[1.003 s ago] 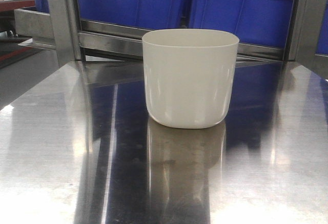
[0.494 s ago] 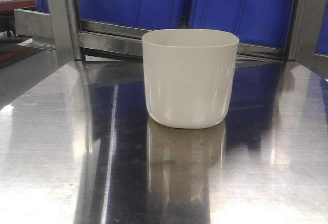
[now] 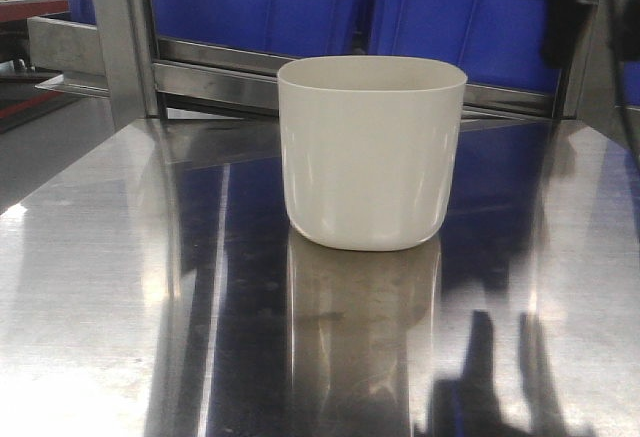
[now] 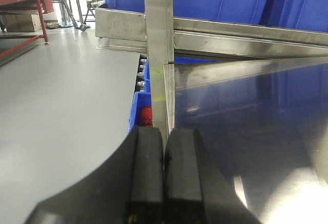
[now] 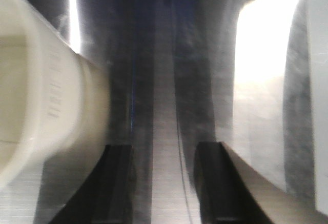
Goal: Move white bin to right shelf second layer
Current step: 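Close the right gripper on the white bin's rim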
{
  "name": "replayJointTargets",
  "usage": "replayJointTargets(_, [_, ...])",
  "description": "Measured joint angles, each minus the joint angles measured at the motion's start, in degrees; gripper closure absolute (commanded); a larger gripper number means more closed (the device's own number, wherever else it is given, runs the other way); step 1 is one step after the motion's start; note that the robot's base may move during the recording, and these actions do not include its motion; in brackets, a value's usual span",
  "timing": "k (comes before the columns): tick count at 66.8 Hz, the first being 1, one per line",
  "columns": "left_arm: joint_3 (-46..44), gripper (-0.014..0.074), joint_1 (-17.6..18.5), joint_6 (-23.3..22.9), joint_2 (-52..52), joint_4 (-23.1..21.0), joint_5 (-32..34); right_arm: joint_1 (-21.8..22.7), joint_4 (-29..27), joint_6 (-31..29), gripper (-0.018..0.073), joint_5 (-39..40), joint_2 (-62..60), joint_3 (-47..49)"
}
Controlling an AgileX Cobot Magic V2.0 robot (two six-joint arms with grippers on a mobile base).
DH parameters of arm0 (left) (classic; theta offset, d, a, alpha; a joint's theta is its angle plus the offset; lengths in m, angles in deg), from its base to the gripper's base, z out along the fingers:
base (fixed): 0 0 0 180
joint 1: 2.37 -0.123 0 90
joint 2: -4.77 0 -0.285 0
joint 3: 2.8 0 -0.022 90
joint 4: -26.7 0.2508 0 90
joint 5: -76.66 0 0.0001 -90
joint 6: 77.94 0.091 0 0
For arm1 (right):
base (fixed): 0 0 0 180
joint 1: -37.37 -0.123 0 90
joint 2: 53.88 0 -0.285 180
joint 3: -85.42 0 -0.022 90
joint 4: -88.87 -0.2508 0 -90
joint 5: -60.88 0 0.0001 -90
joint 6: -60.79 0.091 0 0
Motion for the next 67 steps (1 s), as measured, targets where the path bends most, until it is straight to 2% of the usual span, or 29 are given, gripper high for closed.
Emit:
replayJointTargets(10, [0.0, 0.0512, 0.0, 0.0, 0.0, 0.0, 0.0, -2.4, -2.6, 0.1, 0.0172, -2.6, 4.5, 8.7])
replayJointTargets(19, [0.0, 0.0512, 0.0, 0.0, 0.0, 0.0, 0.0, -2.7, -4.9, 0.1, 0.0172, -2.8, 7.5, 13.2])
replayJointTargets(42, [0.0, 0.0512, 0.0, 0.0, 0.0, 0.0, 0.0, -2.5, -5.2, 0.3, 0.0172, -1.9, 15.0, 13.6])
replayJointTargets(67, [0.0, 0.0512, 0.0, 0.0, 0.0, 0.0, 0.0, 1.1, -6.7, 0.3, 0.0182, -0.1, 18.7, 13.6])
